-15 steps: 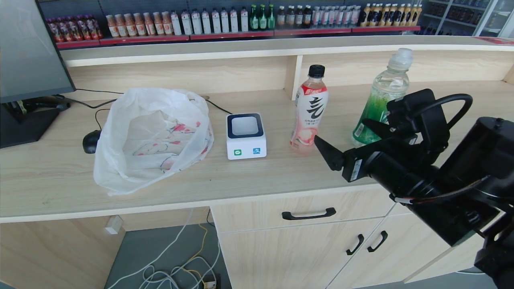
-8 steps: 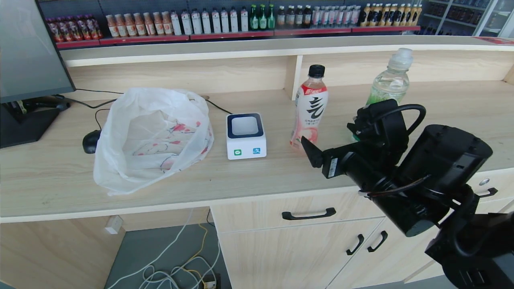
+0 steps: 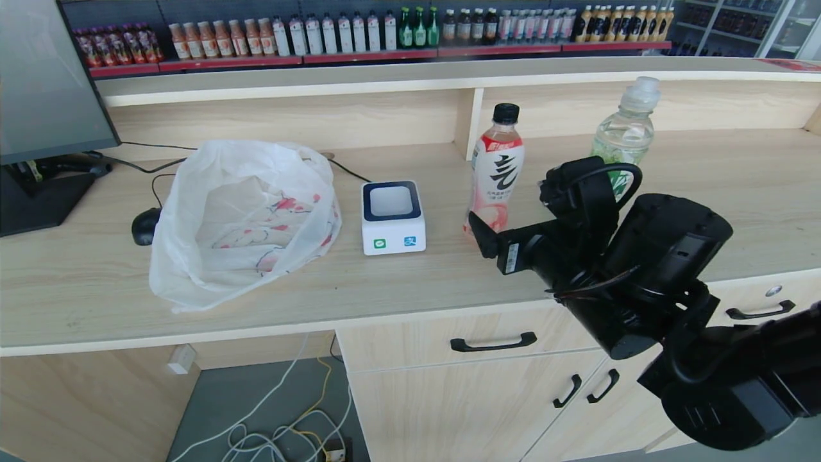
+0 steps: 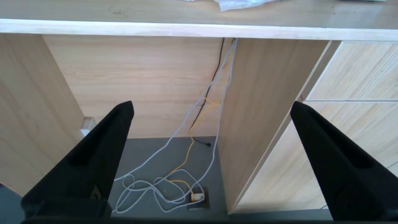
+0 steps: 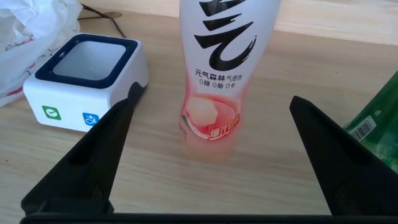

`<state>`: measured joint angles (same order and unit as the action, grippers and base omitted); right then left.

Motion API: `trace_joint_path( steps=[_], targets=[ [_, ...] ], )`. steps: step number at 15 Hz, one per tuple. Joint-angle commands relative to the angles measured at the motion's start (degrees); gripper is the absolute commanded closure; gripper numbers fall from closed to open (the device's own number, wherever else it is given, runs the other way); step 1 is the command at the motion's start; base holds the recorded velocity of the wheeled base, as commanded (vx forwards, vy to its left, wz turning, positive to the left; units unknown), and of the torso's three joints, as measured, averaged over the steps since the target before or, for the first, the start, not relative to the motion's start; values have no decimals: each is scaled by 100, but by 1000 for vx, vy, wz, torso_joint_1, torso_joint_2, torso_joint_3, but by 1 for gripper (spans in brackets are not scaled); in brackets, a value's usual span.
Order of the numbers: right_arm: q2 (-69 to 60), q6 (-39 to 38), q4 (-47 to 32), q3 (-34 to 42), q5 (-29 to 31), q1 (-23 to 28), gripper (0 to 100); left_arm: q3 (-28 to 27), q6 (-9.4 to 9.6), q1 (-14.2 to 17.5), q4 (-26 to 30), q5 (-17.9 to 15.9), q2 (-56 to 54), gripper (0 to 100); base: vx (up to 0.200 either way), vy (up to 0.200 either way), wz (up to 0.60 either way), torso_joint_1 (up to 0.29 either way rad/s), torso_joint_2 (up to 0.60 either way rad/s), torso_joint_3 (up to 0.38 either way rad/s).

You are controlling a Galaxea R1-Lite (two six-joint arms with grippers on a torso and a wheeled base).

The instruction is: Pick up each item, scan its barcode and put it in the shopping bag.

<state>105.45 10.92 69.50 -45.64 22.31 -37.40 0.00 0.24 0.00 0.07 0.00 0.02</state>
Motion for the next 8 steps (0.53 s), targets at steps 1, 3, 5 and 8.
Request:
trace_joint_path(
  steps=[1, 3, 5, 8],
  targets=[
    [72, 6, 2, -33, 2, 66, 0, 0, 2, 0, 1, 0, -2, 0, 0, 0, 0, 0, 0, 0],
    [143, 6, 2, -68, 2, 84, 0, 0, 2, 0, 1, 0, 6, 0, 0, 0, 0, 0, 0, 0],
    [301, 6, 2, -296, 2, 84, 0, 0, 2, 0, 1, 0, -2, 0, 0, 0, 0, 0, 0, 0],
    [362, 15, -6, -375, 2, 110, 0, 0, 2, 0, 1, 0, -2, 0, 0, 0, 0, 0, 0, 0]
  ],
)
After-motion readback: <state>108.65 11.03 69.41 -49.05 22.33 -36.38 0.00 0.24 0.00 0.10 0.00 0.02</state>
